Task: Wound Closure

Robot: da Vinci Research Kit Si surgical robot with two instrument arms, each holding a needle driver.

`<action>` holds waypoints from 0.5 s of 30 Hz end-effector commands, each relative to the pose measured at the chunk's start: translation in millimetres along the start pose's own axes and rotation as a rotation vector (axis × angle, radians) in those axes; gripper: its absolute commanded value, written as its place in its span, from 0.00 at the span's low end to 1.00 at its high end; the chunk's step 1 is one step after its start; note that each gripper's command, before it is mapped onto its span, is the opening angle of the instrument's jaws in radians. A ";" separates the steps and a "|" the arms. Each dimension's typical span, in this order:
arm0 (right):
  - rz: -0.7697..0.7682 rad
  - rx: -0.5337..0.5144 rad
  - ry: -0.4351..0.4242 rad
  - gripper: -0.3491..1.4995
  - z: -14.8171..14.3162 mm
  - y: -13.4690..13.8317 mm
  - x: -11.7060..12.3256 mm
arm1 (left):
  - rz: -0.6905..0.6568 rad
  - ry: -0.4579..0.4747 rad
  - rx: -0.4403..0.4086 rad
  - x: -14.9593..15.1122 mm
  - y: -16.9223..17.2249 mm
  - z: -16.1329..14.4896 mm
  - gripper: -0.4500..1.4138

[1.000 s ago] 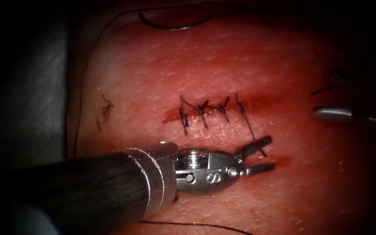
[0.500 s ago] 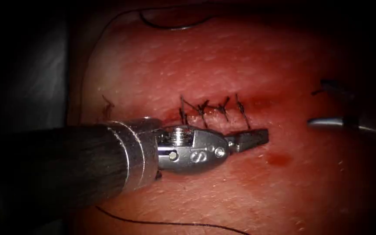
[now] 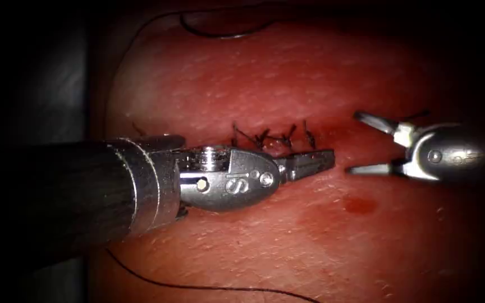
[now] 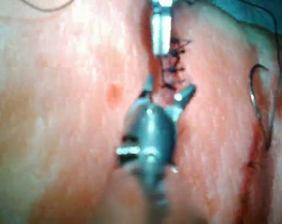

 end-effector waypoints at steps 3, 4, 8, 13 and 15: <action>-0.057 0.010 0.038 0.89 2.6 -1.1 -0.1 | 0.006 -0.001 0.001 -0.2 0.7 0.6 0.00; -0.082 0.011 0.052 0.89 3.1 -1.6 -0.1 | 0.007 -0.002 0.002 -0.1 0.8 0.6 0.00; -0.113 0.028 0.066 0.89 4.0 -2.7 -0.4 | 0.017 -0.003 0.002 0.3 0.7 0.4 0.00; -0.122 0.040 0.059 0.89 4.1 -2.9 -0.6 | 0.029 -0.003 0.001 0.3 0.8 0.2 0.00; -0.127 0.033 0.051 0.89 4.6 -2.9 -0.5 | 0.030 -0.003 0.003 0.4 1.2 0.3 0.00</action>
